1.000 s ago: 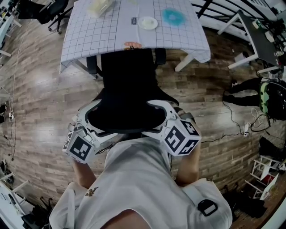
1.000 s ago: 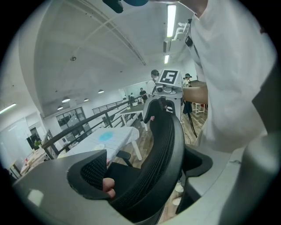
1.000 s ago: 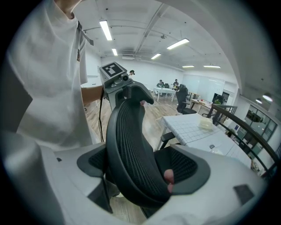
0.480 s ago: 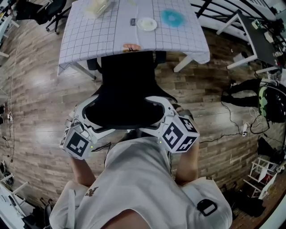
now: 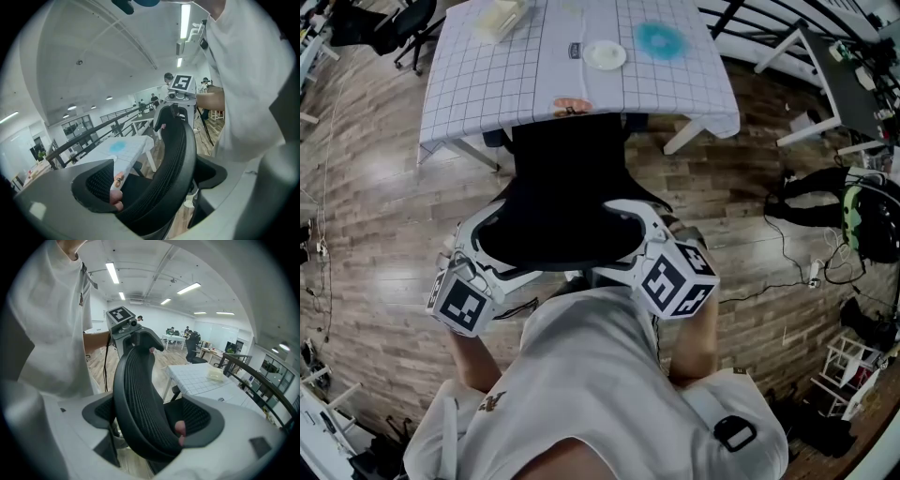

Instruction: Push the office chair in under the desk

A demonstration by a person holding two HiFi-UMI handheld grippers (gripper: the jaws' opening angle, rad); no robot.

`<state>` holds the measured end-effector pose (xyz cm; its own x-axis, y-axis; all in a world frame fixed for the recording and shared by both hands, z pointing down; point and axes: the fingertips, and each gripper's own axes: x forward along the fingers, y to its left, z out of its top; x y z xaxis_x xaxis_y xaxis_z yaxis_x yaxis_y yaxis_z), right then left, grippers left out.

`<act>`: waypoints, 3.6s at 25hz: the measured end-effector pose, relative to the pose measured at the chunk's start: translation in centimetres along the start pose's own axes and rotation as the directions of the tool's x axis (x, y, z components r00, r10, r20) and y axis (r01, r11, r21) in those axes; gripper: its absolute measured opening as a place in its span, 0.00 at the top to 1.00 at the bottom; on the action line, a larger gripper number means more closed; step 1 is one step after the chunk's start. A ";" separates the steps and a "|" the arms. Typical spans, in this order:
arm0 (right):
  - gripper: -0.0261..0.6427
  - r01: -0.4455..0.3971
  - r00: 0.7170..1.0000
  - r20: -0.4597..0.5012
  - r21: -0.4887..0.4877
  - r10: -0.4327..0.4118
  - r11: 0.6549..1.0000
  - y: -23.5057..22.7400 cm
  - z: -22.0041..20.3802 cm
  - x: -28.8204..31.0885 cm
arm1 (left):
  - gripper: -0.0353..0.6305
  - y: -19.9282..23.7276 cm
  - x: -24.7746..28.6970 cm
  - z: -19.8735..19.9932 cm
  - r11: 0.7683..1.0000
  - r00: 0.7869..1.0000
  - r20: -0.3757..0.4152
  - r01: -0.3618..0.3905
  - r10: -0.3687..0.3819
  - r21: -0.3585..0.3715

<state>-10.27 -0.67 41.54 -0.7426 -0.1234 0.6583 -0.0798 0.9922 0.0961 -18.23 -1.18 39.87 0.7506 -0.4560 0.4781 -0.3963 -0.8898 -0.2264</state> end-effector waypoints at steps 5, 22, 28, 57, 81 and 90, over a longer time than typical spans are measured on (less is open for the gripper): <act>0.33 -0.008 1.000 0.002 -0.004 0.008 1.000 -1.1 -0.4 -0.3 | 0.20 0.7 0.9 0.3 1.000 1.000 -0.007 -0.001 0.001 -0.006; 0.33 -0.024 1.000 0.016 -0.031 0.025 0.999 -4.6 -1.8 -1.4 | 0.20 2.5 3.8 1.4 0.999 1.000 -0.018 -0.026 0.026 -0.031; 0.33 -0.023 1.000 0.014 -0.033 0.023 0.999 -5.7 -2.0 -1.4 | 0.20 3.4 4.5 1.4 0.999 0.999 -0.025 -0.021 0.020 -0.036; 0.33 0.005 1.000 -0.023 0.015 -0.005 1.000 -9.8 -2.3 -0.5 | 0.20 7.6 6.8 1.3 0.999 0.999 -0.018 0.046 -0.046 0.001; 0.33 -0.060 0.998 -0.026 -0.019 0.059 0.998 -13.9 -5.6 -3.4 | 0.20 8.6 11.8 3.6 0.998 0.998 -0.058 0.018 -0.021 -0.052; 0.33 -0.080 0.997 -0.006 -0.042 0.079 0.996 -15.1 -6.6 -4.5 | 0.20 8.8 13.4 4.6 0.998 0.999 -0.044 -0.014 0.011 -0.068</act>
<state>-1.36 -15.24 42.03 -0.7425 -0.0443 0.6684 0.0076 0.9972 0.0746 -9.27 -15.22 40.39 0.7222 -0.4644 0.5126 -0.4419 -0.8799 -0.1744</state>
